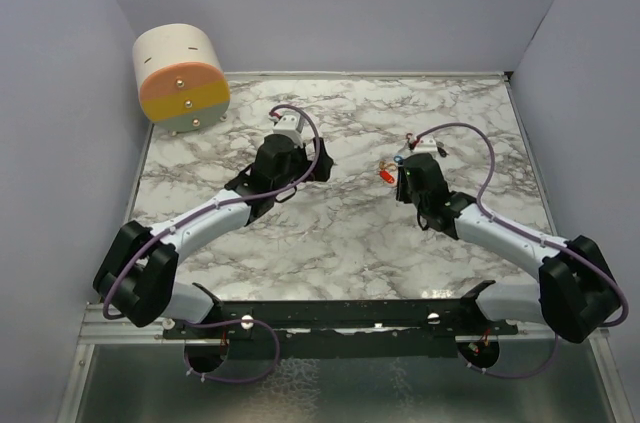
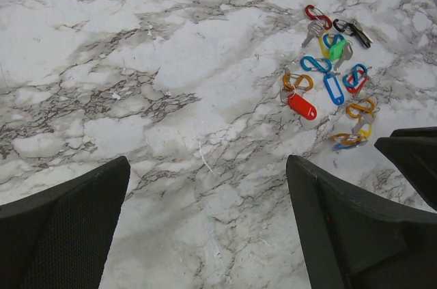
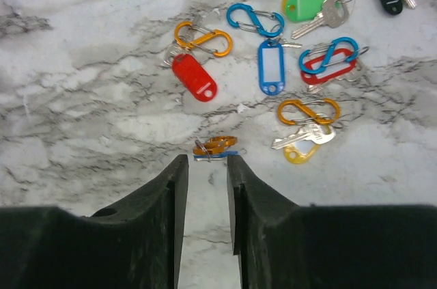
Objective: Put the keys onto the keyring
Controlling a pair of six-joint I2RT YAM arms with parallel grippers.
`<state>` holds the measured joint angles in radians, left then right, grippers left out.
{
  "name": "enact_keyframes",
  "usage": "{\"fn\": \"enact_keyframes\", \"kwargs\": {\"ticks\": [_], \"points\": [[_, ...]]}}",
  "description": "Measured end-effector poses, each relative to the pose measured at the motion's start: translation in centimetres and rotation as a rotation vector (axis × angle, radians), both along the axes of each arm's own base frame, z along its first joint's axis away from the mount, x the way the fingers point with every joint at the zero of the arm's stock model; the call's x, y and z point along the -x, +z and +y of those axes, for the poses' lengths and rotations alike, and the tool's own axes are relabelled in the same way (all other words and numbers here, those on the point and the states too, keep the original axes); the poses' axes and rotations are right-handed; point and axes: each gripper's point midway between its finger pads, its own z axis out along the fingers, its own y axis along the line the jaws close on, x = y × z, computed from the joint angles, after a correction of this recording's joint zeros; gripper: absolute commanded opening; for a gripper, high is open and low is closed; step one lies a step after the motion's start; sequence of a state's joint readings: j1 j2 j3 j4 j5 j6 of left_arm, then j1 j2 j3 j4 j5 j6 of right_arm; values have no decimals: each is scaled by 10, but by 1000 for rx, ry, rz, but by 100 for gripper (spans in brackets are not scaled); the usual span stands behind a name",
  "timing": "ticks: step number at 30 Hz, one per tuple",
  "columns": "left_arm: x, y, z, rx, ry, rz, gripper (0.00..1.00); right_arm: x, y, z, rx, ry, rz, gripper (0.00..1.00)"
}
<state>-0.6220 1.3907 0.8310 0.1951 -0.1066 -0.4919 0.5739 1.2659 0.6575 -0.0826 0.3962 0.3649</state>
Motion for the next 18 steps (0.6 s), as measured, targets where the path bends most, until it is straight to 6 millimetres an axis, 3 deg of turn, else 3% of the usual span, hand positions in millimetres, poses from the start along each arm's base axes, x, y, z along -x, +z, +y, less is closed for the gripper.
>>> {"fn": "enact_keyframes", "kwargs": {"ticks": [2,7,9,14,18], "points": [[3,-2,3,-7,4,8,99,3,0,-3,-2,-19,7,54],[9,-6,10,-31,18,36,99,9,13,-9,-23,-44,-7,66],[13,-4,13,-26,20,36,99,11,25,-10,-46,-40,-37,84],[31,5,25,-1,23,15,99,28,56,2,-150,74,-123,86],[45,9,35,22,25,-10,99,54,54,23,-214,211,-121,87]]}}
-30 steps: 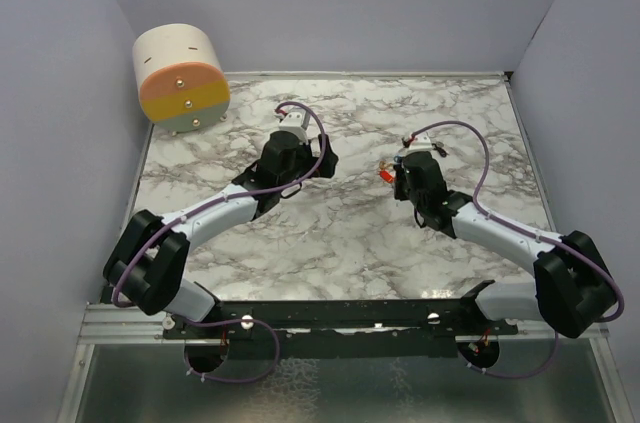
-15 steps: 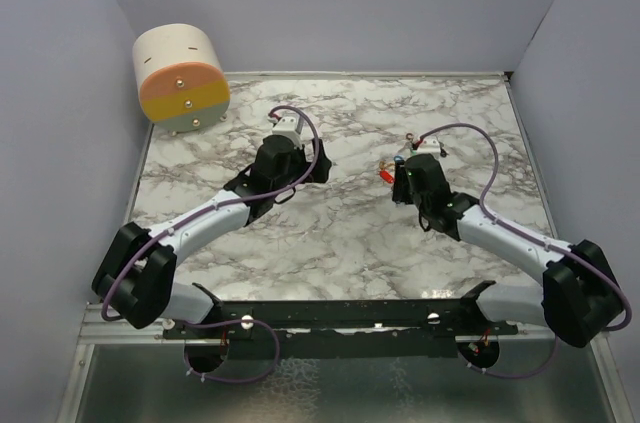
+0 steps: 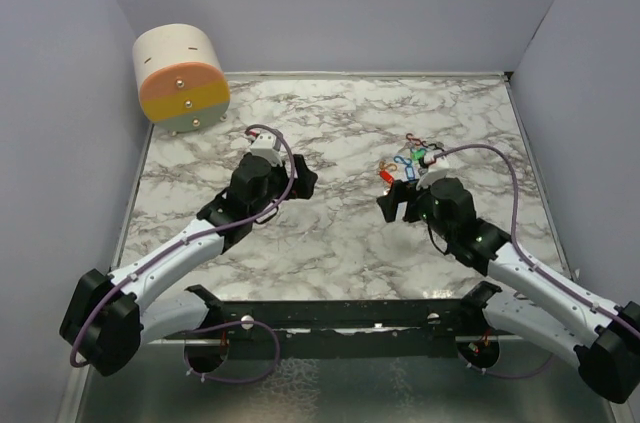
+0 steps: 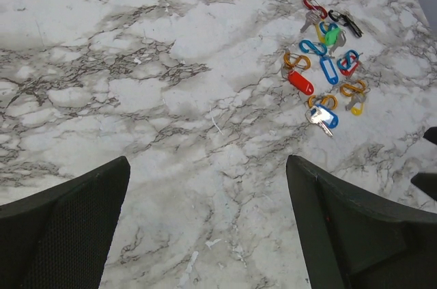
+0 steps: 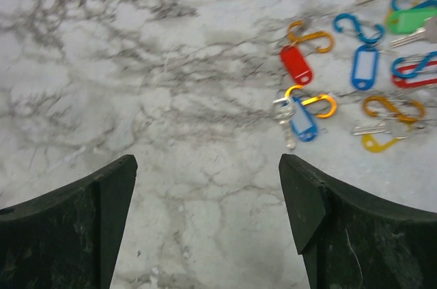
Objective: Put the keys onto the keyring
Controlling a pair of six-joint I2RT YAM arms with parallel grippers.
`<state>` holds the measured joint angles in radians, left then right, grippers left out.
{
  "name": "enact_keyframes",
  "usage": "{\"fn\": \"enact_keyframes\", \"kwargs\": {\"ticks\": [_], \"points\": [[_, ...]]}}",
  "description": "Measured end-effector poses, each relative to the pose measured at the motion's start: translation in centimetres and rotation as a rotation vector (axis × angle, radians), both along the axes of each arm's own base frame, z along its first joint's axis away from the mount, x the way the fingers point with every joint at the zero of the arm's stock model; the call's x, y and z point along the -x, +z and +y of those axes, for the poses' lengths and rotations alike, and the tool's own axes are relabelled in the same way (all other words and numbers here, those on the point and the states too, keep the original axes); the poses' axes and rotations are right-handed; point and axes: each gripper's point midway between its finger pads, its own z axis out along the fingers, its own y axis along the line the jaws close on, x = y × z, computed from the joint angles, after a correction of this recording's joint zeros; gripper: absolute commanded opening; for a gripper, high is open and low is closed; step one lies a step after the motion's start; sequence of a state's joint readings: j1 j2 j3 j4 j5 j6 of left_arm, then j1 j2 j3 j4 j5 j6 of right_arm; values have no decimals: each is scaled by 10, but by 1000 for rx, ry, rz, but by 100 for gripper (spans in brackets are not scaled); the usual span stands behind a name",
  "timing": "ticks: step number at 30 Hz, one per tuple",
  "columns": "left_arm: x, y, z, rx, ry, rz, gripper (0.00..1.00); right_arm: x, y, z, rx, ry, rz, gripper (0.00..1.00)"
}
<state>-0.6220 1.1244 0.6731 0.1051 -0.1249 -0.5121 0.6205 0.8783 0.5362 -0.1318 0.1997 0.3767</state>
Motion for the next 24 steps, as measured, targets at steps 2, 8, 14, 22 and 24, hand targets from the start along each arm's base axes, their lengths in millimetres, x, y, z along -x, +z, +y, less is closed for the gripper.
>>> {"fn": "enact_keyframes", "kwargs": {"ticks": [2,8,14,22,24], "points": [[7,0,5,8,1,-8,99,17,-6,15,-21,91,9,87],[14,-1,15,9,21,-23,99,73,-17,58,-109,374,1,88],[23,-6,26,12,44,-32,99,114,-16,85,-170,554,-32,92],[30,-11,36,20,71,-41,99,144,-52,107,-114,612,-8,93],[32,-13,36,22,72,-39,99,149,-64,114,-73,605,-6,93]]}}
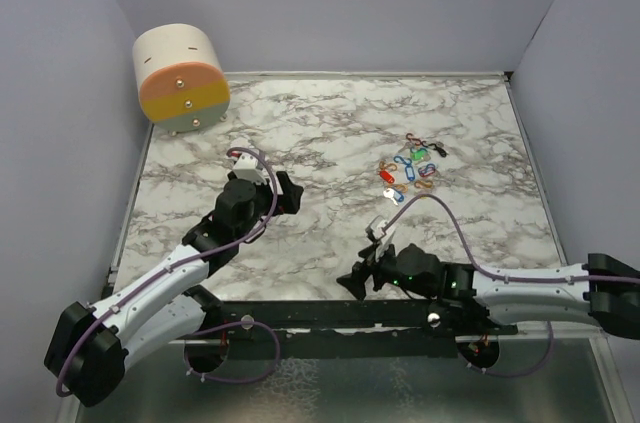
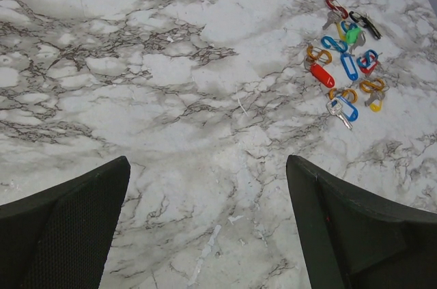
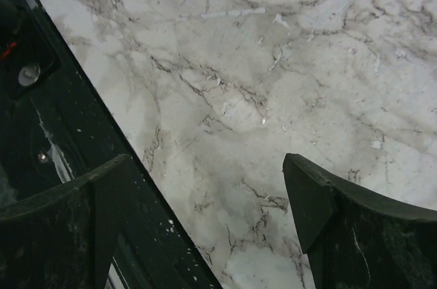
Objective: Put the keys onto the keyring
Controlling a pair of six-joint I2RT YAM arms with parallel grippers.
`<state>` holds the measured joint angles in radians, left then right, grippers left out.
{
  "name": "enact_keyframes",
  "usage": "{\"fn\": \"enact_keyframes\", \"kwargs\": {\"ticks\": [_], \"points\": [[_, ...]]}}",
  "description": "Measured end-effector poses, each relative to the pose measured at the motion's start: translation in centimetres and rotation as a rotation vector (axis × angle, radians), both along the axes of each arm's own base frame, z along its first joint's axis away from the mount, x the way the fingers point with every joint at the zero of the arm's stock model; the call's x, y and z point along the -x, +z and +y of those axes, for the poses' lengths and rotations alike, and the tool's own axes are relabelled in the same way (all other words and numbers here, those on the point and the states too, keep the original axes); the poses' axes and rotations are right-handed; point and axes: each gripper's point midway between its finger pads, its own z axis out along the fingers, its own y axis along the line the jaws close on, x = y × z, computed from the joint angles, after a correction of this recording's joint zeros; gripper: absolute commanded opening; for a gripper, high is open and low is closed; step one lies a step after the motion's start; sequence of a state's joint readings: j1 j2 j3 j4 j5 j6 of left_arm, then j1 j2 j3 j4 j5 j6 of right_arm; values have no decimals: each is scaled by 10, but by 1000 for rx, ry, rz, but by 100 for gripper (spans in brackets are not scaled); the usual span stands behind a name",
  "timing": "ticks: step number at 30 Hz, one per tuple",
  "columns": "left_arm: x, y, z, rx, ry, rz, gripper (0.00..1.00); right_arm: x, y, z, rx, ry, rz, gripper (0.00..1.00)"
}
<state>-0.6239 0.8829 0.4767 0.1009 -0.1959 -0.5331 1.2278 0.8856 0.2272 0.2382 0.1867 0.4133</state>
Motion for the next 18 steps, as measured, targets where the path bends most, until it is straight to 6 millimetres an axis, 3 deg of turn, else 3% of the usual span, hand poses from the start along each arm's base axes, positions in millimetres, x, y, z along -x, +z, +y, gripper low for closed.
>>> {"fn": "enact_keyframes", "kwargs": {"ticks": [8,18], "points": [[6,-17,5,-12,8,27,99,-4,-37,10,125,-157,-80,97],[8,-11,5,2,8,11,99,-6,-36,30,95,-331,-139,99]]}}
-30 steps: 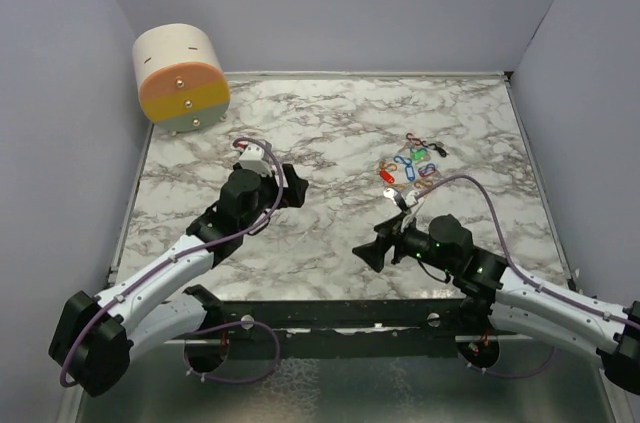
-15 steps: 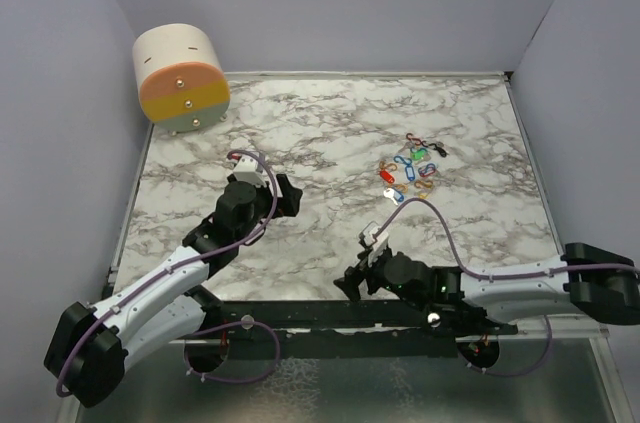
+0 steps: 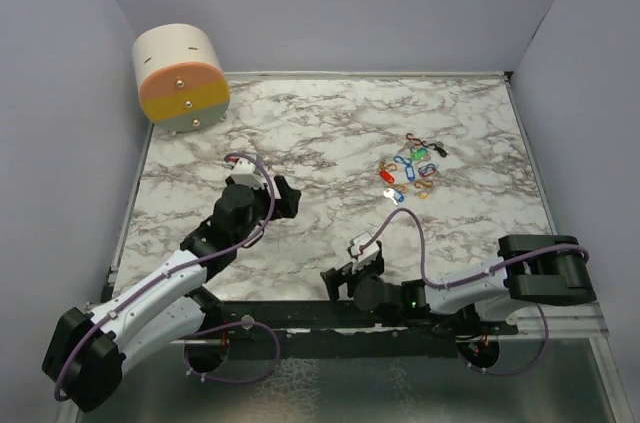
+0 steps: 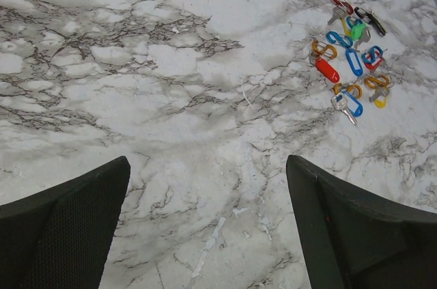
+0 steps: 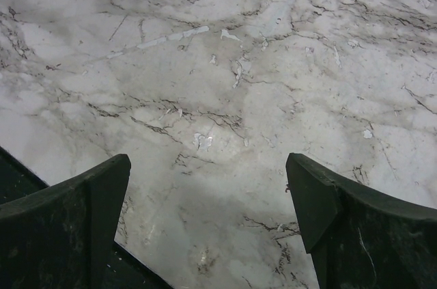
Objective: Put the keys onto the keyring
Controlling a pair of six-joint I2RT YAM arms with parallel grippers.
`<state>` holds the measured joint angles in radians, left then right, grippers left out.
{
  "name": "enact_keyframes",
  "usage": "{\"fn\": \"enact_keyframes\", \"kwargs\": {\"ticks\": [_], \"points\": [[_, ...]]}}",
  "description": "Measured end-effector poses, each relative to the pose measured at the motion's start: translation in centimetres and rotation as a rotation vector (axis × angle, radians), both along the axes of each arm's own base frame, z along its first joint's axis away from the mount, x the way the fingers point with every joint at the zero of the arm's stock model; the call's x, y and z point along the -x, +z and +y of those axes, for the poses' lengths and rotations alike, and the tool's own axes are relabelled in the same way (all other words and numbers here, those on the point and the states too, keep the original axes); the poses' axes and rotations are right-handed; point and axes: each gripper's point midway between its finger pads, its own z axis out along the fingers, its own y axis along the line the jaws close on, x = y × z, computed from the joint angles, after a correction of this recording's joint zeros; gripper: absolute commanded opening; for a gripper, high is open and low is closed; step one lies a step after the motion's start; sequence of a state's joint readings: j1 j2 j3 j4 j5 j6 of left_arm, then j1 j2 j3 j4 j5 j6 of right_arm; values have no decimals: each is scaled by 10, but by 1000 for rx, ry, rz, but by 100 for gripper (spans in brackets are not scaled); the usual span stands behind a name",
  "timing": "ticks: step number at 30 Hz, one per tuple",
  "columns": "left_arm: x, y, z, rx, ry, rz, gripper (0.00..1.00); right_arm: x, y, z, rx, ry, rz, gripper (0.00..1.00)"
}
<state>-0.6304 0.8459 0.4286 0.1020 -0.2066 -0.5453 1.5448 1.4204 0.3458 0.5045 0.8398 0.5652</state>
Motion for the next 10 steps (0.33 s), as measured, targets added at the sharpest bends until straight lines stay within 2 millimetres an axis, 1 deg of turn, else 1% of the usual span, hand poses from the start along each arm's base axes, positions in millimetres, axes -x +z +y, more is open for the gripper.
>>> {"fn": "enact_keyframes", "kwargs": {"ticks": [10], "points": [[1,-2,3,-6,11,2,99,-4,1,-3,-26,-74,-13,100]]}}
